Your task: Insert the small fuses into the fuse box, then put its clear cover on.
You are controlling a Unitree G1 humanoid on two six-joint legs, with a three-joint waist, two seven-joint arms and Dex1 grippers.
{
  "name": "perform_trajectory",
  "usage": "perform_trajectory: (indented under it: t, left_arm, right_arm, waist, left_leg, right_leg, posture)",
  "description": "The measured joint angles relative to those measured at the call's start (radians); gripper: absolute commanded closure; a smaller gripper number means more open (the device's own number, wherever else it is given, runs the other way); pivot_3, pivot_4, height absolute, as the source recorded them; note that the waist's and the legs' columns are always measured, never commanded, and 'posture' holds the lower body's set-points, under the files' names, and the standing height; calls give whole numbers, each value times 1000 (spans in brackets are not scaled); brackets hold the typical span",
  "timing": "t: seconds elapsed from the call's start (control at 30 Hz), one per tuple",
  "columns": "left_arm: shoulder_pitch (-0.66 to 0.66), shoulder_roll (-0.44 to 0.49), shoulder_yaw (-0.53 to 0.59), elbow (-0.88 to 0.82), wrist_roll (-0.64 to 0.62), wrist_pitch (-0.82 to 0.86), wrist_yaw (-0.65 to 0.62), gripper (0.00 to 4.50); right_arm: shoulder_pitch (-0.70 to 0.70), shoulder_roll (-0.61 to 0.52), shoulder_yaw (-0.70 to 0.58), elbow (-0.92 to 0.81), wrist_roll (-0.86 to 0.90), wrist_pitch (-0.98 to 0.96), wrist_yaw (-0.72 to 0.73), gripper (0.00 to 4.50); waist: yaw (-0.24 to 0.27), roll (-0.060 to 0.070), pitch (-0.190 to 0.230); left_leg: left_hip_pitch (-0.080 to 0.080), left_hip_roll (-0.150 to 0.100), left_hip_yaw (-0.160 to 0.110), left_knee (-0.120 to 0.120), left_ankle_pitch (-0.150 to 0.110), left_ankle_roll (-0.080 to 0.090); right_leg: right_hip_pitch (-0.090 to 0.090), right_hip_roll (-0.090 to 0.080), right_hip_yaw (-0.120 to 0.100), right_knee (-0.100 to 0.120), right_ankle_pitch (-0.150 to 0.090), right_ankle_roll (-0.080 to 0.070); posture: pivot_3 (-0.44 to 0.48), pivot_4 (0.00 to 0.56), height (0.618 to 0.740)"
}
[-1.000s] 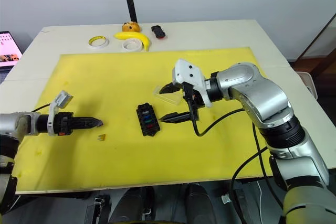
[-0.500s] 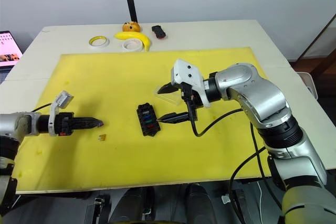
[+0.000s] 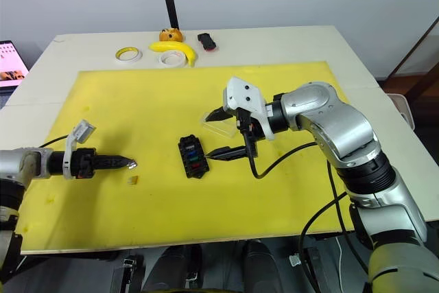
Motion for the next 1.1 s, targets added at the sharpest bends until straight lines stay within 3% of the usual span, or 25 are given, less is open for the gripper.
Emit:
perform_trajectory:
  t: [0.17, 0.37, 0.5, 0.7, 0.8, 0.83, 1.1]
  left_arm:
    - [25, 0, 66, -53, -30, 34, 45, 4455]
    - [51, -22, 259, -276, -182, 147, 172, 4455]
    - [32, -111, 356, -510, -329, 238, 303, 4455]
    - [-8, -234, 372, -756, -504, 292, 485, 4455]
    - [-17, -244, 366, -785, -533, 289, 533, 4500]
    - [-18, -242, 365, -791, -542, 287, 539, 4500]
    - [3, -216, 338, -797, -555, 266, 546, 4500]
  right_arm:
    - [0, 3, 1, 0, 0, 1, 1, 0]
    - [-2, 41, -5, 3, 33, 76, -29, 0]
    - [-56, 123, -39, 38, 105, 213, -92, 0]
    - [-118, 204, -55, 66, 152, 331, -174, 0]
    - [-120, 216, -55, 73, 176, 362, -180, 826]
    - [-125, 217, -57, 73, 190, 375, -180, 1287]
    - [-170, 230, -79, 83, 236, 416, -199, 1287]
  waist:
    - [0, 0, 0]
    - [2, 0, 0]
    - [1, 0, 0]
    - [0, -1, 0]
    - [0, -1, 0]
    - [0, -1, 0]
    - [0, -1, 0]
  left_leg:
    - [0, 1, 0, 0, 0, 0]
    - [-1, 1, -1, 0, 0, 0]
    - [-1, 1, -2, 1, 0, 0]
    - [-1, 1, -2, 0, 0, -1]
    - [-1, 0, -2, 0, 0, -1]
    - [-1, 0, -2, 0, 0, -1]
    - [-1, 0, -1, 0, 0, -1]
  right_leg:
    - [0, 0, 0, 0, 0, 0]
    - [0, -1, 0, 0, 0, 0]
    - [0, -1, 0, 0, 0, 0]
    - [0, -1, 0, 0, 0, 0]
    - [0, -1, 0, 0, 0, 0]
    - [0, -1, 0, 0, 0, 0]
    - [1, -1, 0, -1, 0, 0]
  posture:
    - [0, 150, 740]
    - [0, 150, 740]
    - [0, 150, 740]
    - [0, 150, 740]
    - [0, 150, 740]
    - [0, 150, 740]
    - [0, 150, 740]
